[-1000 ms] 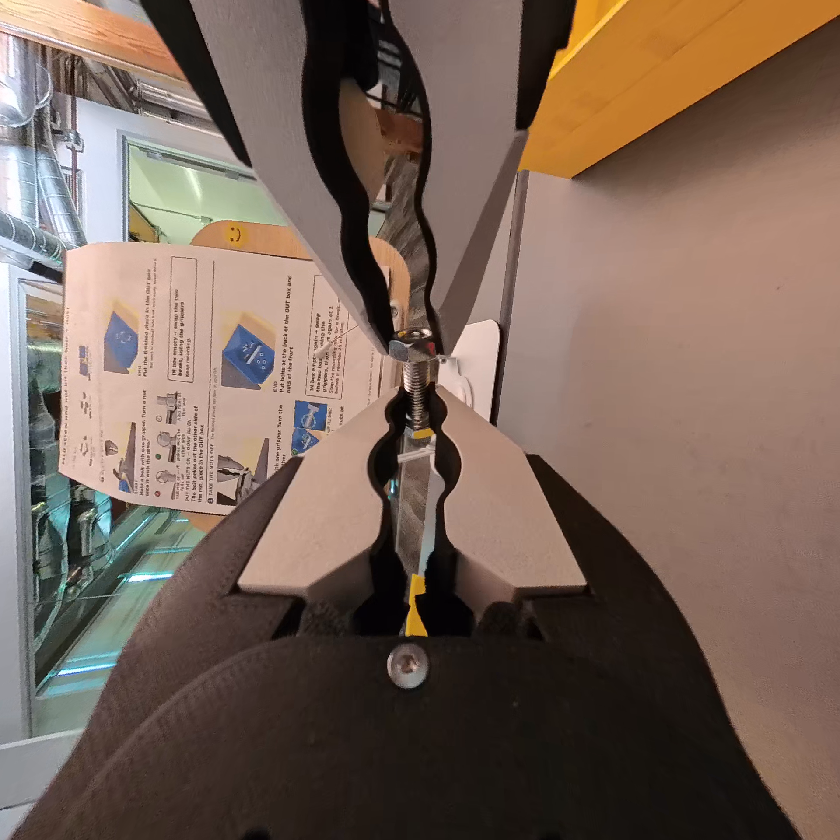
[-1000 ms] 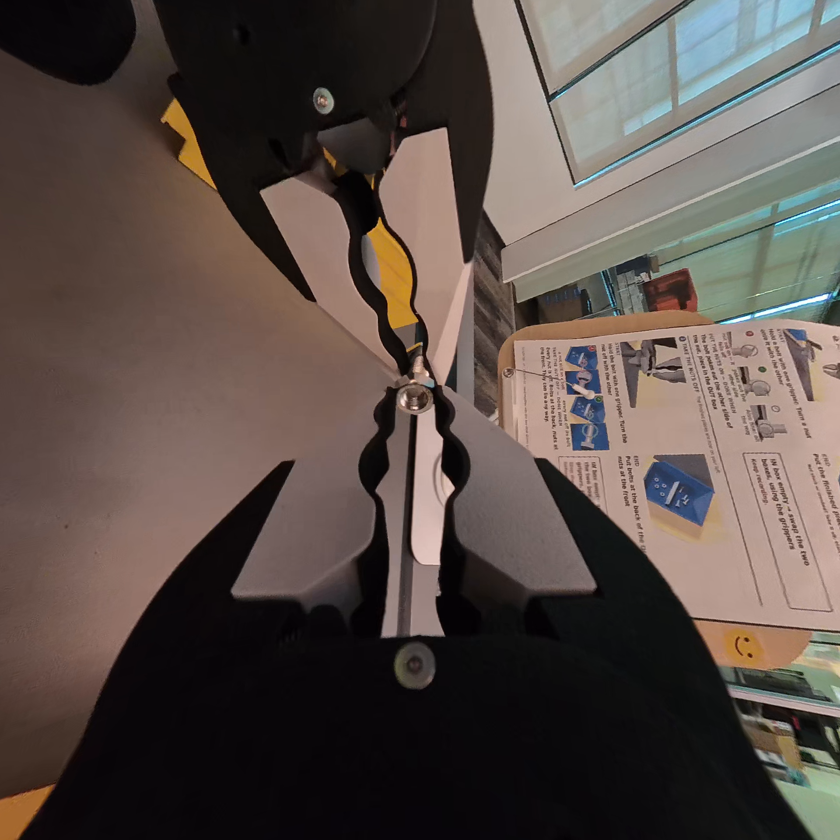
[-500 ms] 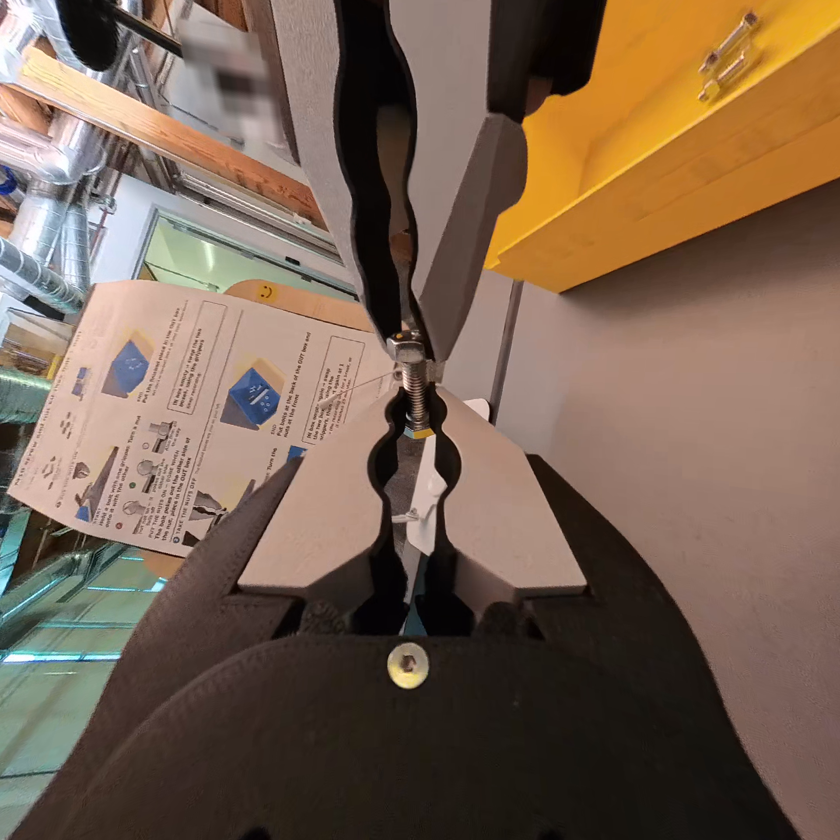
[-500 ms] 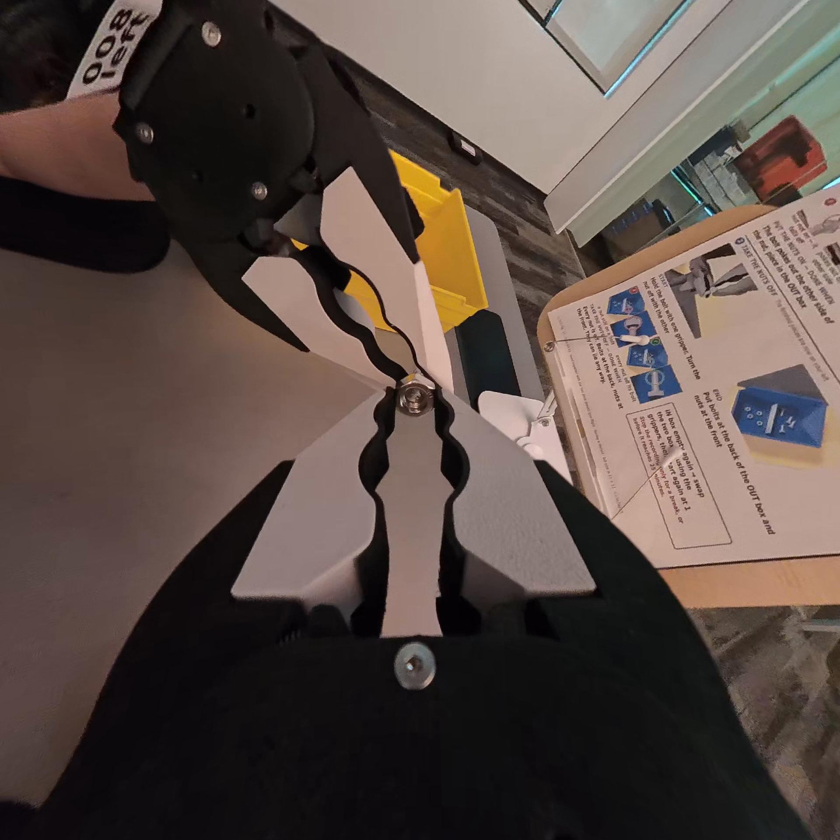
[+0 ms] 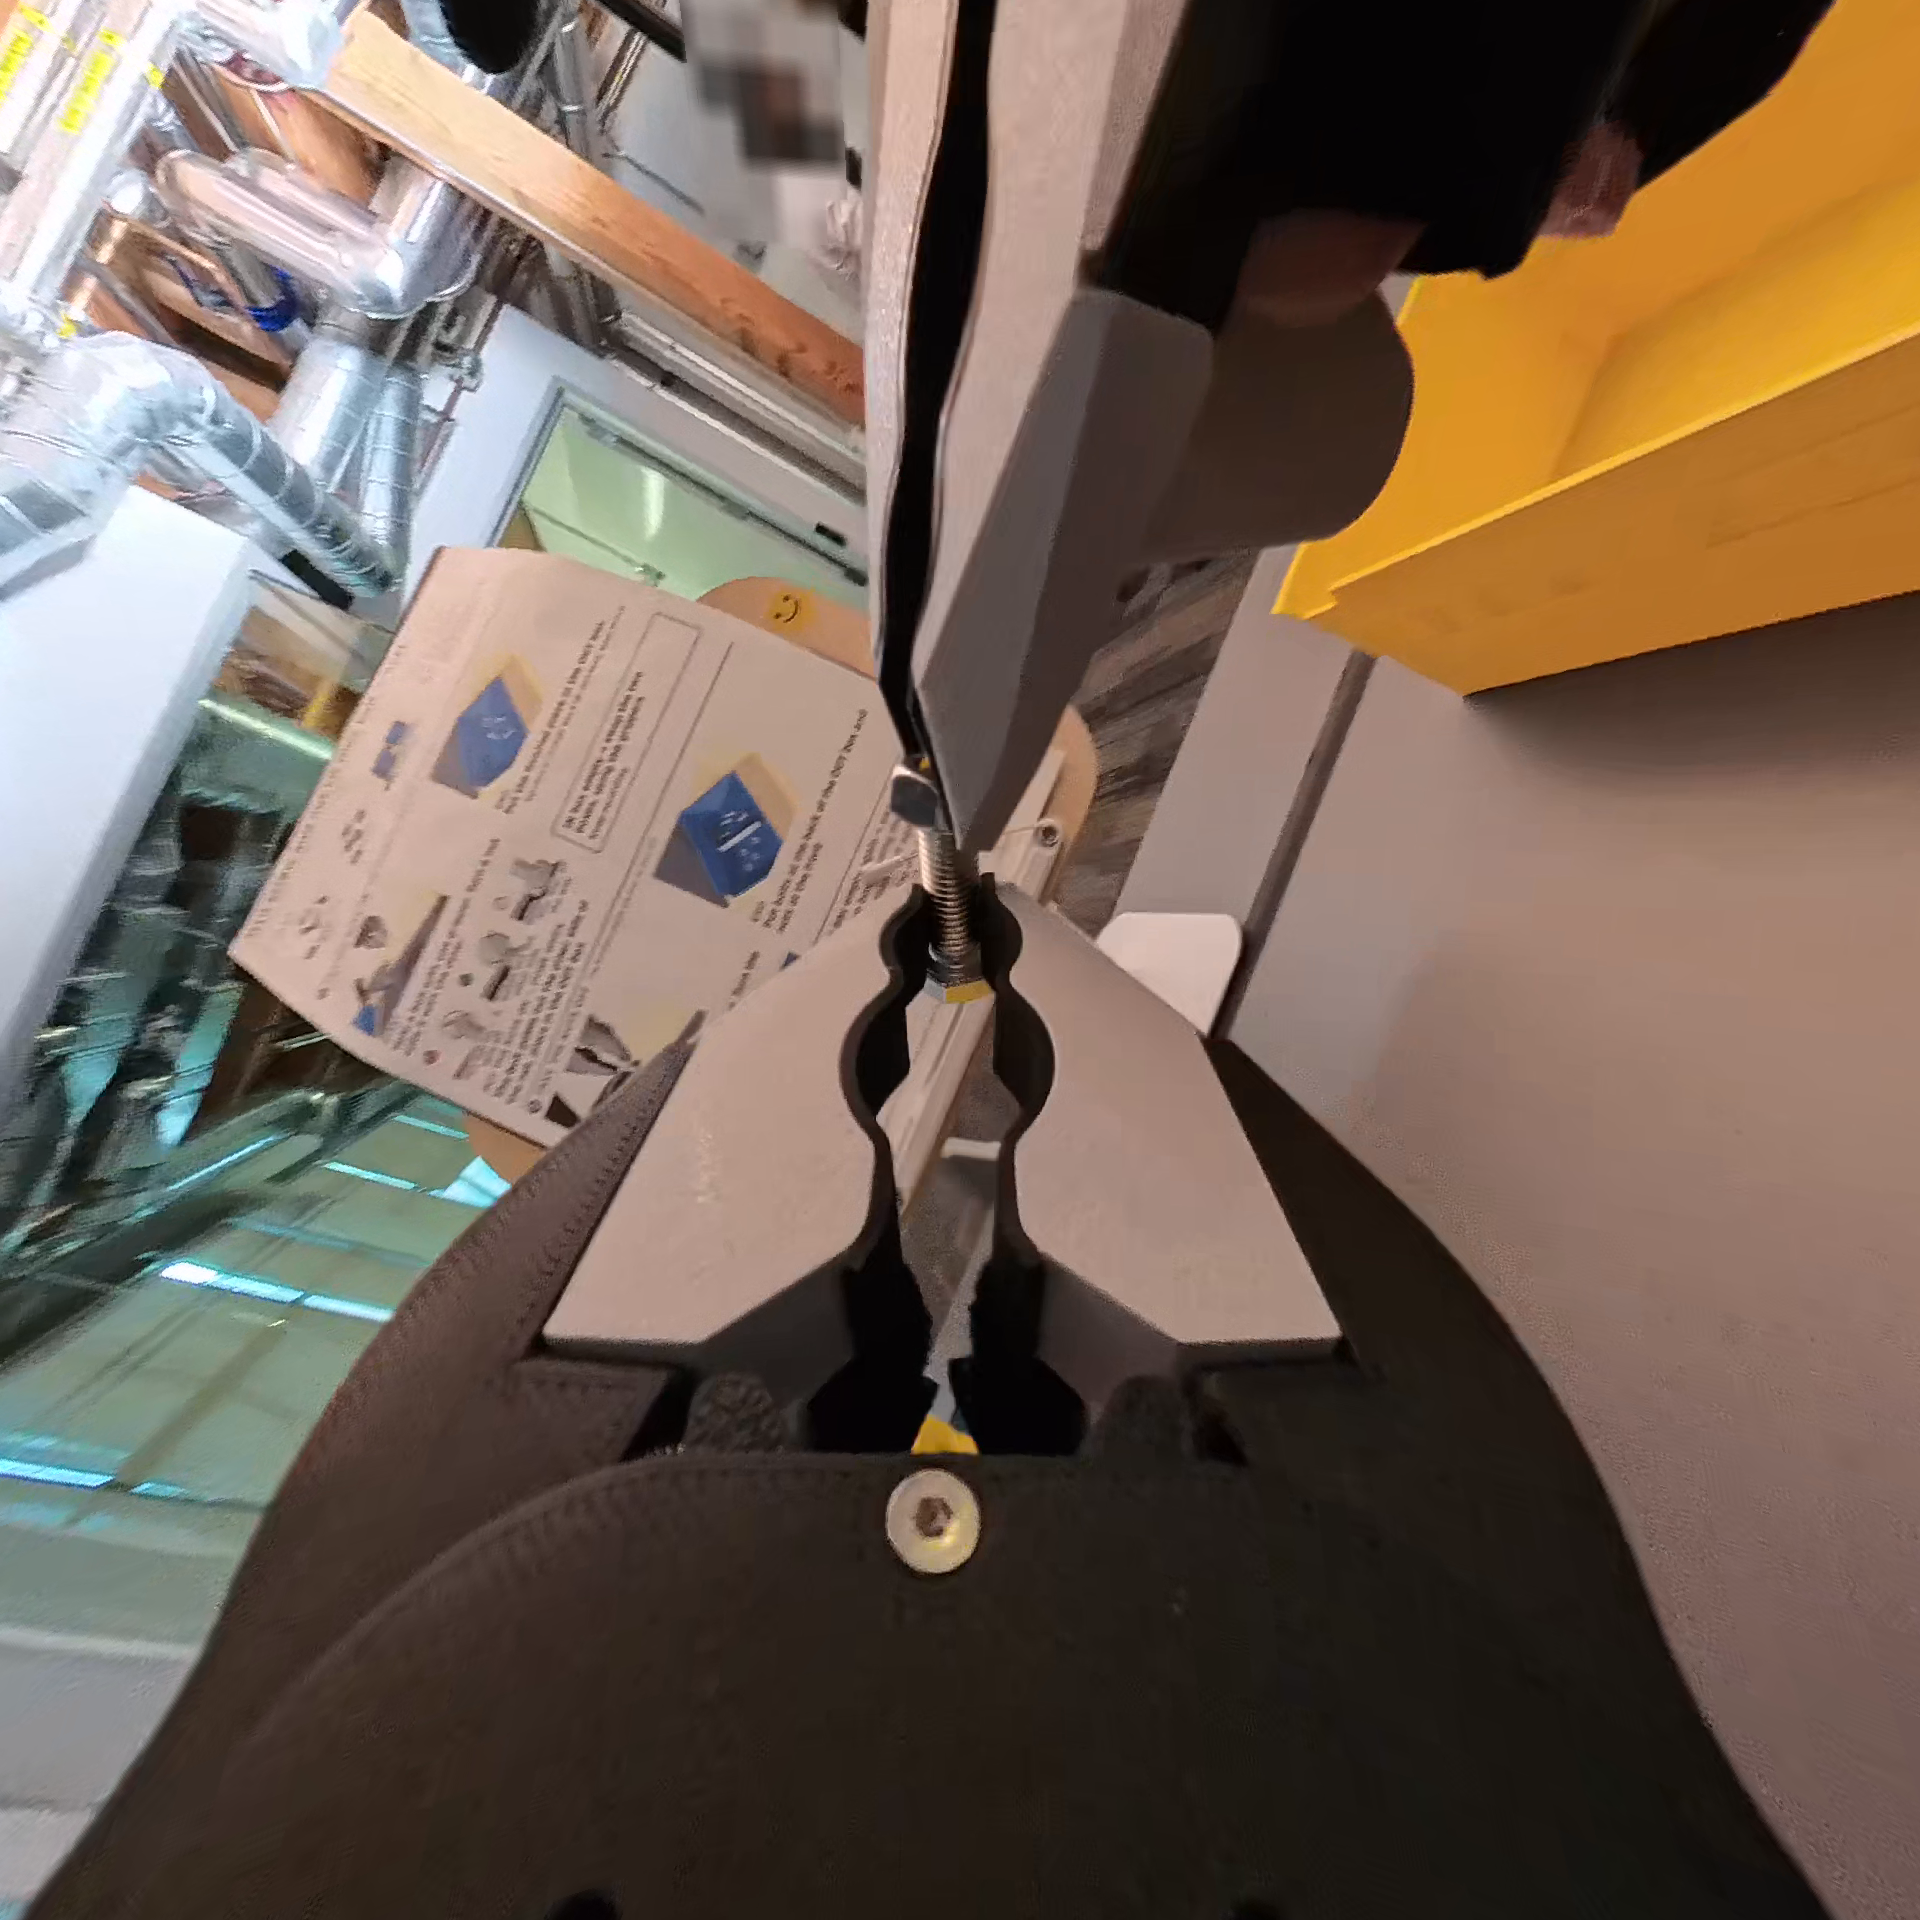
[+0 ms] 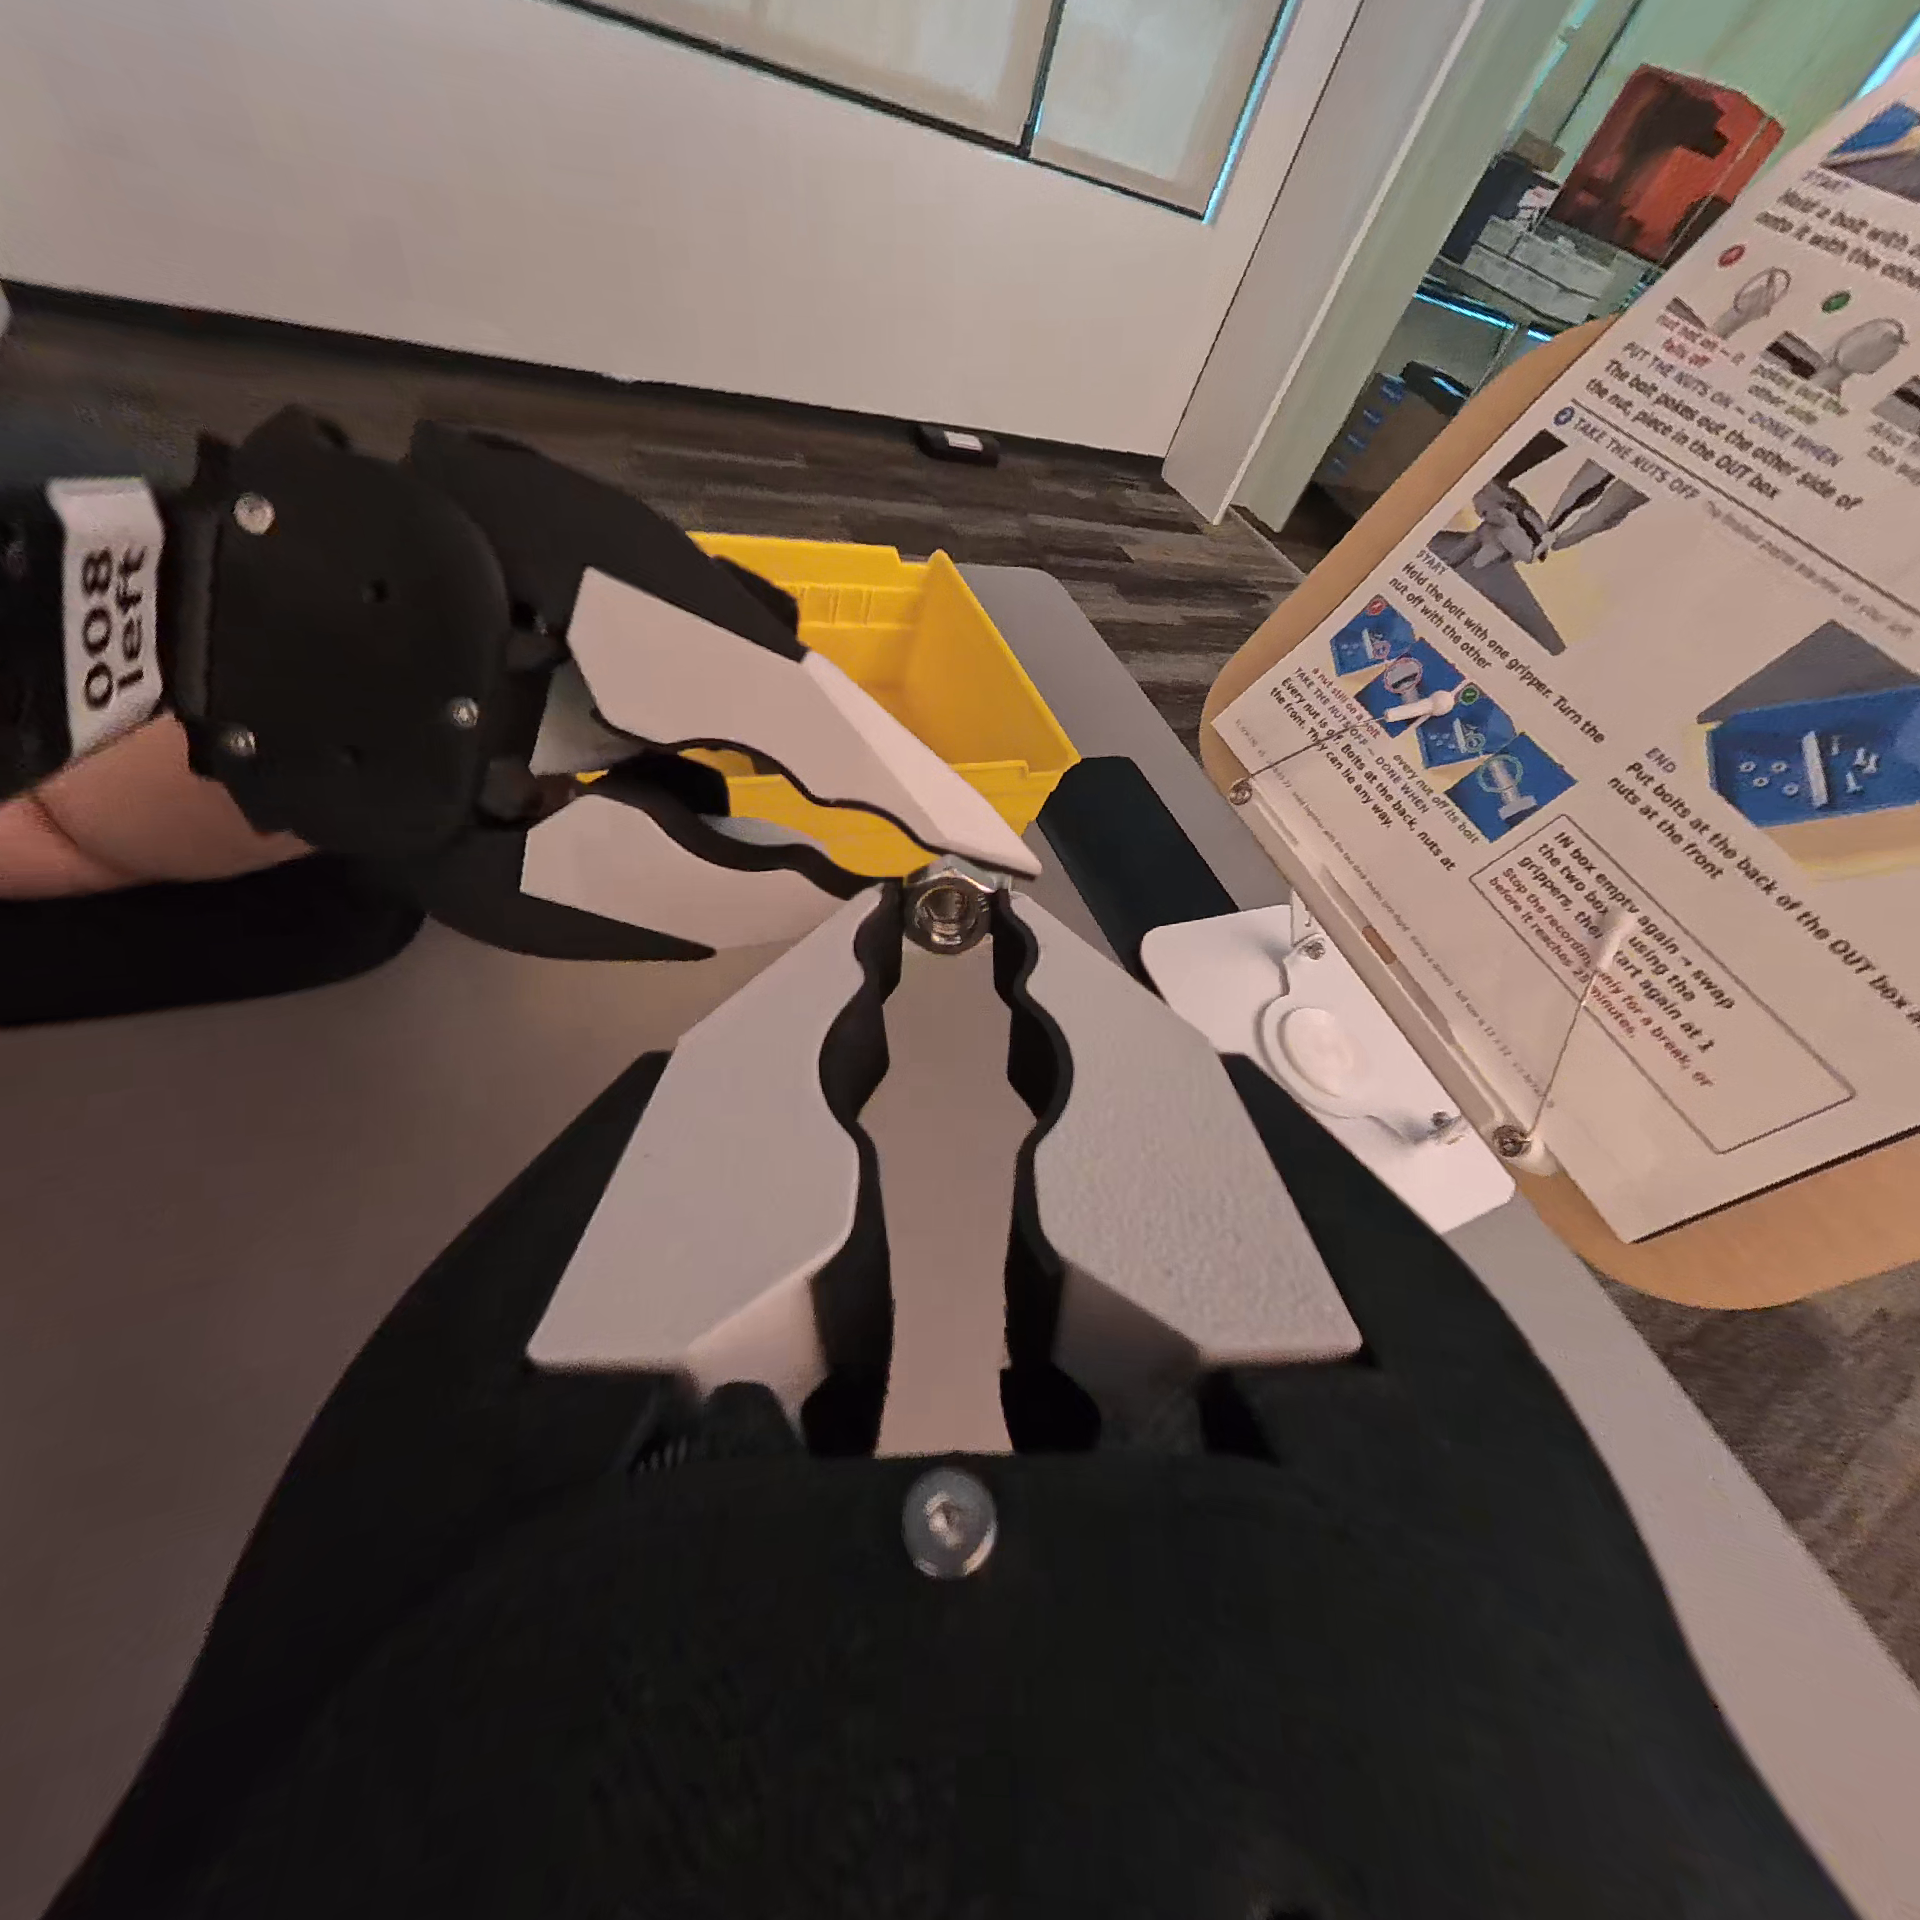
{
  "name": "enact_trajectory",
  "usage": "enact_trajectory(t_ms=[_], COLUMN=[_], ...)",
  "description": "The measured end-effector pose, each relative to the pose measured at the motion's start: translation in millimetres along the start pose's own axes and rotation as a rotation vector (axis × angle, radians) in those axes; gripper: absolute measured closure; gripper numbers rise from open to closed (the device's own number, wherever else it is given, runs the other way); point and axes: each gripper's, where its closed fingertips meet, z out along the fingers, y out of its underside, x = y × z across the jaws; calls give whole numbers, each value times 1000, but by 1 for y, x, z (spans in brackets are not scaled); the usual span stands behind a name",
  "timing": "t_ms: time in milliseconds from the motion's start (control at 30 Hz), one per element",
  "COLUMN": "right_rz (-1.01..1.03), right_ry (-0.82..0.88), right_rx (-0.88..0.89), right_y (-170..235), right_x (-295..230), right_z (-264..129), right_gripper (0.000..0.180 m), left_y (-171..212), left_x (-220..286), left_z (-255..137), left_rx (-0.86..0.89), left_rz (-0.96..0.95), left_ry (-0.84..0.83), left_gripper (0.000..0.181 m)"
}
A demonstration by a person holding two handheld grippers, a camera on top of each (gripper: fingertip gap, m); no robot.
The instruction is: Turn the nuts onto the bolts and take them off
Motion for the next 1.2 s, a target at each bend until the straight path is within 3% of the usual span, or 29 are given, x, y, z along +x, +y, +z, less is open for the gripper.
enact_trajectory(t_ms=[233,533,833,1200], right_rz=[155,468,457,498], right_ry=[-34,-166,-127,-176], right_rx=[56,-45,-214,-360], right_y=[-5,22,52,76], right_x=[1,4,7,-2], right_z=[4,15,19,15], right_gripper=[164,165,164,164], left_y=[3,21,29,28], left_x=[-6,16,54,81], left_z=[-2,6,15,12], left_rx=[-11,-90,-138,-158], left_rz=[-25,3,-328,-358], left_ry=[3,147,410,566], left_gripper=[173,173,173,173])
